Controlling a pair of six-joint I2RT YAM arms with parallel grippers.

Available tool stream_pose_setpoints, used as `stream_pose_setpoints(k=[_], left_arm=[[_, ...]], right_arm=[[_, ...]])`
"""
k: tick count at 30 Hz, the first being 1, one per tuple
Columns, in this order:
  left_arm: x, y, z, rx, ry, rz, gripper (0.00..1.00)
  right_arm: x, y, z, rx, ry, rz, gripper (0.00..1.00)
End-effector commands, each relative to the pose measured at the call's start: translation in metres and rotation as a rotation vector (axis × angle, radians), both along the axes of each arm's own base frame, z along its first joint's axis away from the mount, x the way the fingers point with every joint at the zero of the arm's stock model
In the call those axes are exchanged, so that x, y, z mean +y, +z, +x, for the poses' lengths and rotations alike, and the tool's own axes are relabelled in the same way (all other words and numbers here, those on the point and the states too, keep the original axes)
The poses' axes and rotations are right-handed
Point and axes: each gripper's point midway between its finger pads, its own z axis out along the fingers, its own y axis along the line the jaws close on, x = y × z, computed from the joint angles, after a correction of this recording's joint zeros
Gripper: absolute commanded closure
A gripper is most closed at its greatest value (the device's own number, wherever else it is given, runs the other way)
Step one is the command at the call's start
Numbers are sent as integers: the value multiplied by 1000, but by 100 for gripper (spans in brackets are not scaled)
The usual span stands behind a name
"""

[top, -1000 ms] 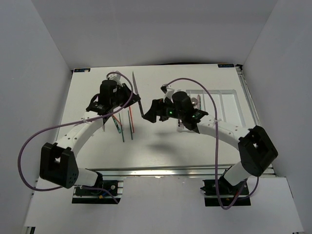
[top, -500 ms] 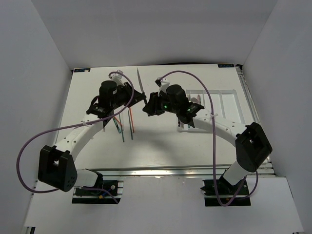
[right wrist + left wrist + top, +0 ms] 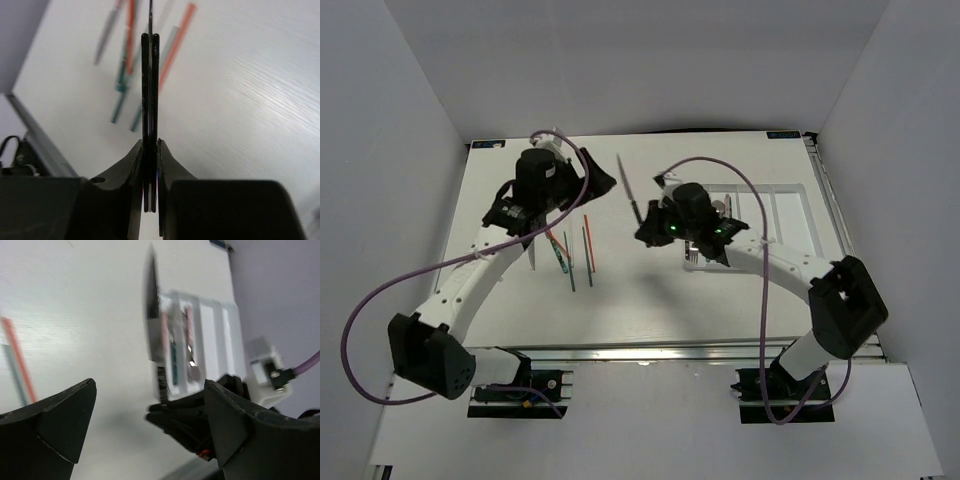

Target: Sort the eating utensils into containers

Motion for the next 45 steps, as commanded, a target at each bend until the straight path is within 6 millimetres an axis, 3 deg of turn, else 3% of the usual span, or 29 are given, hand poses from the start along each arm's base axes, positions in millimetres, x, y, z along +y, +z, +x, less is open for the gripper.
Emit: stream_pose_setpoints(k=[1,2,3,5,7,8,9,12,14,16,18,27,31,38,39,40,42,43,45], left_arm=[[81,63,-16,-136,265,268,2],[94,73,-21,-168,292,331,2],[111,84,-32,-203,339,363,2],[124,87,-47,-242,335,434,2],[139,75,-63,-266,368,466,2],[144,66,-66,-263,375,491,2],[149,40,-69,-225,373,527,2],[155,13,-72,-196,393,555,2],[154,-17,-72,-150,381,567,2],[154,-42,-73,-107,374,587,2],[152,-52,-73,-73,359,591,2],[159,-48,-78,-88,396,589,2],[165,-45,-78,-91,427,599,2],[166,-48,-78,-80,433,612,2],[166,-49,-78,-78,430,613,2],[166,-50,-77,-74,429,615,2],[166,-51,-77,-70,429,618,2],[166,-52,-77,-67,428,621,2],[166,-54,-77,-63,424,624,2]], right_arm=[[-83,-31,9,70,-223,-110,100],[-112,-26,19,62,-291,-103,100],[-128,-32,20,65,-303,-123,100],[-171,-40,26,78,-390,-159,100],[-210,-53,28,97,-481,-267,100],[-235,-59,33,120,-552,-298,100],[-247,-63,33,137,-568,-310,100],[-271,-74,30,208,-585,-297,100],[-286,-84,29,230,-608,-346,100],[-293,-88,29,240,-613,-378,100],[-295,-90,32,243,-602,-391,100],[-301,-109,36,306,-620,-429,100],[-314,-118,36,318,-665,-473,93],[-317,-117,41,331,-678,-476,76],[-318,-117,41,332,-683,-480,71],[-318,-117,40,332,-686,-482,55],[-320,-118,41,331,-694,-487,36],[-321,-119,41,334,-699,-492,11],[-323,-118,42,335,-709,-497,11]])
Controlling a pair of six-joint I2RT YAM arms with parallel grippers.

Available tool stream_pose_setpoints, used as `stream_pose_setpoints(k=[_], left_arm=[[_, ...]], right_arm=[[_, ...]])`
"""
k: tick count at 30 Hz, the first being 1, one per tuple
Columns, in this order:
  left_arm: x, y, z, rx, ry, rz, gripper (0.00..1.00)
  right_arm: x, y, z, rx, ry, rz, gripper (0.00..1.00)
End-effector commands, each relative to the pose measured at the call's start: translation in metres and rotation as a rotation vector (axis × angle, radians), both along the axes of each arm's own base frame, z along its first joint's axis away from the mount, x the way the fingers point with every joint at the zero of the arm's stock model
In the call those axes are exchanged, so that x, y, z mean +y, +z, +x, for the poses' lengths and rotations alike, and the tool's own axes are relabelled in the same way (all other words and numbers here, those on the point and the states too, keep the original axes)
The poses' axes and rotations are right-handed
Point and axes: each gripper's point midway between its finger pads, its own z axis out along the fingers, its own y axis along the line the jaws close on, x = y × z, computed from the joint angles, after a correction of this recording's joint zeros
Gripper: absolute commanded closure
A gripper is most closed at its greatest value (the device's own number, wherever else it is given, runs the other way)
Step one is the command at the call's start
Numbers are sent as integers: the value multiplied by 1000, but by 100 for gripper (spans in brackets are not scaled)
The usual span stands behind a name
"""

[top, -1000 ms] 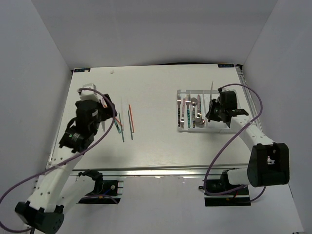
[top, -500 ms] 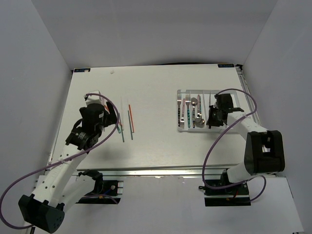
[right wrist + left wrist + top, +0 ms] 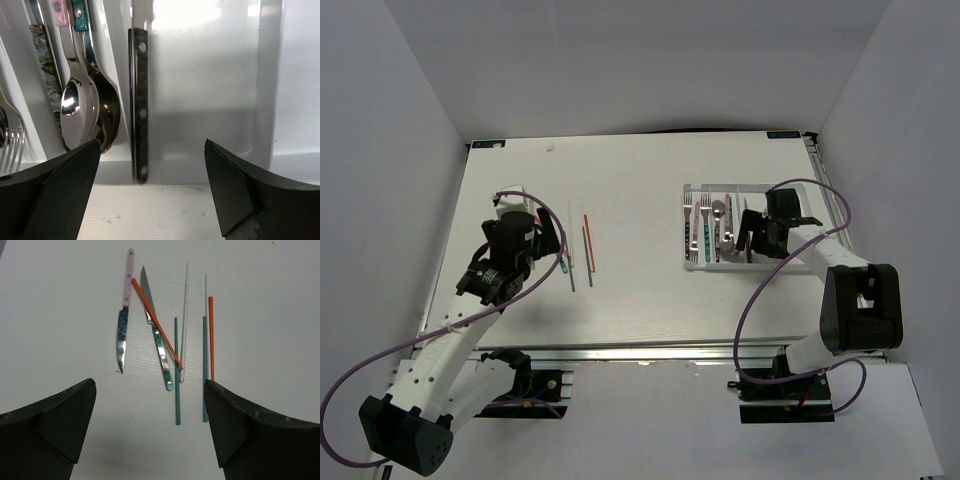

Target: Sort the eating utensils into containers

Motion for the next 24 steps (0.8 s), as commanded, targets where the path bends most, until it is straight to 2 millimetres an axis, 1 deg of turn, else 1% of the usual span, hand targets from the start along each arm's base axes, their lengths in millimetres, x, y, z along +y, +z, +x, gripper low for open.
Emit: stream_pose_setpoints(k=[1,7,10,13,14,16,17,18,19,20,21,22,23,24], left_arm=[[2,5,2,-13,15,2,2],[7,-5,4,33,54,31,2],[8,-10,5,54,61,39,2],[11,-8,5,49,74,45,2],[15,-6,5,44,97,53,2],[18,-8,6,54,126,44,2],[21,-7,9,58,142,35,2],[16,-18,13,100,126,19,2],[24,-24,19,127,149,-4,2],[26,-32,23,164,152,-32,2],[26,-33,32,184,144,-76,2],[27,-50,39,257,128,-149,2],[27,-53,46,277,121,-182,2],[29,-46,56,268,118,-202,2]], right_arm=[[-7,11,13,-33,-29,-24,11],[-6,31,19,-95,-46,-10,11],[-7,34,23,-105,-45,-16,11],[-4,32,20,-101,-47,-1,12],[6,41,20,-134,-27,46,12],[23,53,20,-185,13,76,11],[28,69,20,-235,21,71,11],[44,79,17,-263,63,69,11],[47,90,19,-297,65,55,11],[56,105,17,-337,87,72,11],[67,115,14,-360,120,96,11],[73,122,14,-382,144,122,11],[82,136,12,-411,182,161,11],[87,141,10,-419,209,182,11]])
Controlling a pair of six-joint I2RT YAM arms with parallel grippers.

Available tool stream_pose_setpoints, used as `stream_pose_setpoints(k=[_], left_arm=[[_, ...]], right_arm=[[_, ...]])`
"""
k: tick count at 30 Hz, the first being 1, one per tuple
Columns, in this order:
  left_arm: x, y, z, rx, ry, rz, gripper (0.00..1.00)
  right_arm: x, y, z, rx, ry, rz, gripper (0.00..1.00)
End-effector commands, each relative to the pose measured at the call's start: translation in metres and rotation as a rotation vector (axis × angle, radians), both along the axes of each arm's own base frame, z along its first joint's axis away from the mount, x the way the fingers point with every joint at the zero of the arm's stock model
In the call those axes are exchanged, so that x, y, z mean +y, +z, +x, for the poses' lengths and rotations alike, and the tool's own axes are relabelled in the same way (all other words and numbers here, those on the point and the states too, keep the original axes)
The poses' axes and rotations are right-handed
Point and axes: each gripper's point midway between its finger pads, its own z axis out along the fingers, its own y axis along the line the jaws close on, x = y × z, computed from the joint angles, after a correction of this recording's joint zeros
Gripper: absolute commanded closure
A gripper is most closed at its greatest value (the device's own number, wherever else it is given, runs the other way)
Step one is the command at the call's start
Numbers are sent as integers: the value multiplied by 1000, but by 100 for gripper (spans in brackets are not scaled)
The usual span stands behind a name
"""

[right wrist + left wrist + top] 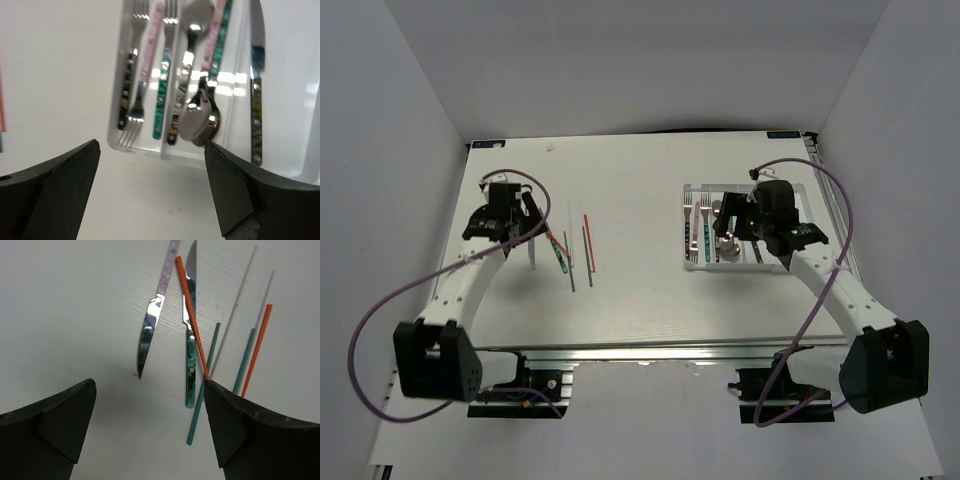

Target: Sort the eating utensils into containers

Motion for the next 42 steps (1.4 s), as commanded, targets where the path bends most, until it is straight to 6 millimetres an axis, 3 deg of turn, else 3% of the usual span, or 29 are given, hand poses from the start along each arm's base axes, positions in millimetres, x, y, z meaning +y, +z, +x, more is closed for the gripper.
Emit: stream_pose_setpoints(k=[1,3,4,6,7,8,10,11,13,18,24,36,42], left_arm=[[-1,-7,26,49,-10,-156,2],[3,-6,45,43,10,-192,2],[12,-23,56,82,38,-226,3],[14,-36,72,101,49,-250,11],[21,-27,87,84,62,-236,16],[26,-45,97,128,80,-218,21],[32,-39,120,112,90,-200,38],[34,-60,124,172,102,-195,45],[37,-58,136,188,104,-187,51],[38,-82,142,255,81,-168,50],[44,-115,128,362,88,-134,50],[41,-153,125,427,75,-151,49],[48,-159,120,441,95,-139,48]], right_arm=[[17,44,9,-122,69,80,11],[21,48,6,-142,102,88,11],[22,49,8,-161,123,84,11],[25,43,8,-156,145,82,11],[27,40,8,-146,160,81,12],[28,35,8,-127,170,82,13],[34,30,5,-114,199,96,14],[35,28,5,-113,207,96,14],[35,26,4,-108,211,94,14],[40,30,0,-112,241,114,14],[43,30,-3,-108,260,127,14],[44,30,-6,-99,268,134,14],[43,31,-7,-106,266,132,14]])
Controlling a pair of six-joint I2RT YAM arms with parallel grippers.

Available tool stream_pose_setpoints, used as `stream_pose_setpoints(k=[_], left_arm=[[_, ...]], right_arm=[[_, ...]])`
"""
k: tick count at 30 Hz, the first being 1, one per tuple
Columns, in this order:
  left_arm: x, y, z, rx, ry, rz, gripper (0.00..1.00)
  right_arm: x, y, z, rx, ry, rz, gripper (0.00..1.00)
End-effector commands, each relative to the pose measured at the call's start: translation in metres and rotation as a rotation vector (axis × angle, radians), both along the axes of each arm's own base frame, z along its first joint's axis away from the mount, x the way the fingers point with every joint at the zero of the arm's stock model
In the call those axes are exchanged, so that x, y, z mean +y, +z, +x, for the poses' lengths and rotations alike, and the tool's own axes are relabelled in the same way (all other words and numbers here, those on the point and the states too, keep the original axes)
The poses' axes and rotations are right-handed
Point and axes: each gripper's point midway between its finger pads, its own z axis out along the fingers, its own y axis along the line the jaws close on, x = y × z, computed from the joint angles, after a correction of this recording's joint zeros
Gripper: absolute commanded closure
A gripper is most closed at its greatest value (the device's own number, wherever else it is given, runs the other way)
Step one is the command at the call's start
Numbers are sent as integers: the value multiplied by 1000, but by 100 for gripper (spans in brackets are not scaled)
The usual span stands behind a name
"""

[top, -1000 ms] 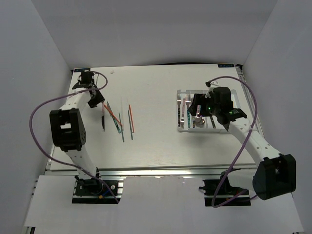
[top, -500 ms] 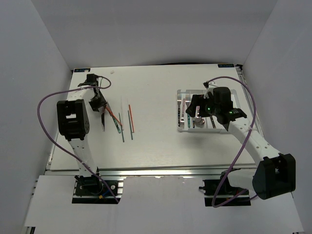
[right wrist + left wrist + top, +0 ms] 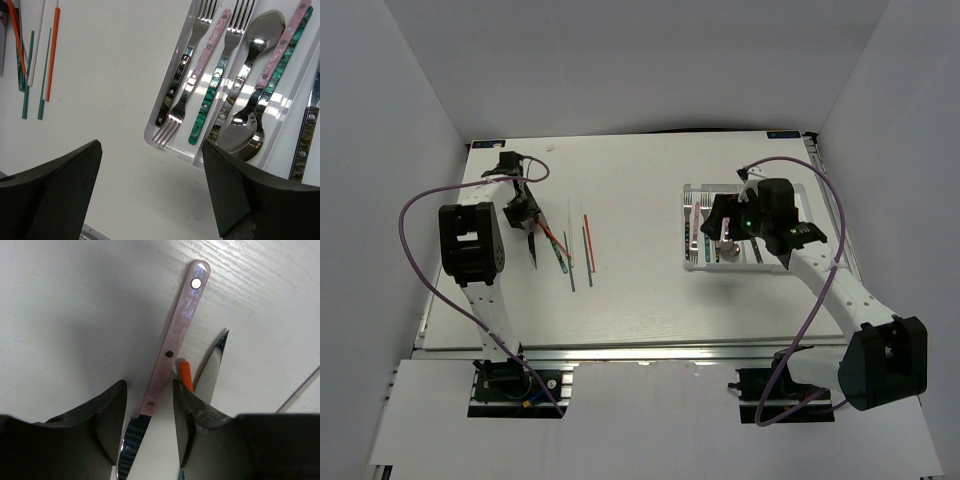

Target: Sort the eating utensils into containers

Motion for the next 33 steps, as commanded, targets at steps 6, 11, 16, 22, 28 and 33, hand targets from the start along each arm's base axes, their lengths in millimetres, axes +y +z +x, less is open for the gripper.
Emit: stream_pose_setpoints(k=[6,11,16,22,28,33], left_arm=[[9,-19,-8,40,3,-6,44],[9,-22,-8,43,6,-10,45],[12,-21,-10,48,12,1,50],[26,-27,-22,100,35,76,62],[35,-30,-36,139,39,128,75],[43,-34,-49,178,47,172,100]], right_arm=[[1,8,1,-50,15,10,14],[1,7,0,-46,16,11,14],[1,7,1,-49,16,12,14],[0,8,0,-57,14,8,14],[-9,15,4,-92,-31,-18,12],[-18,19,6,-117,-81,-36,11]])
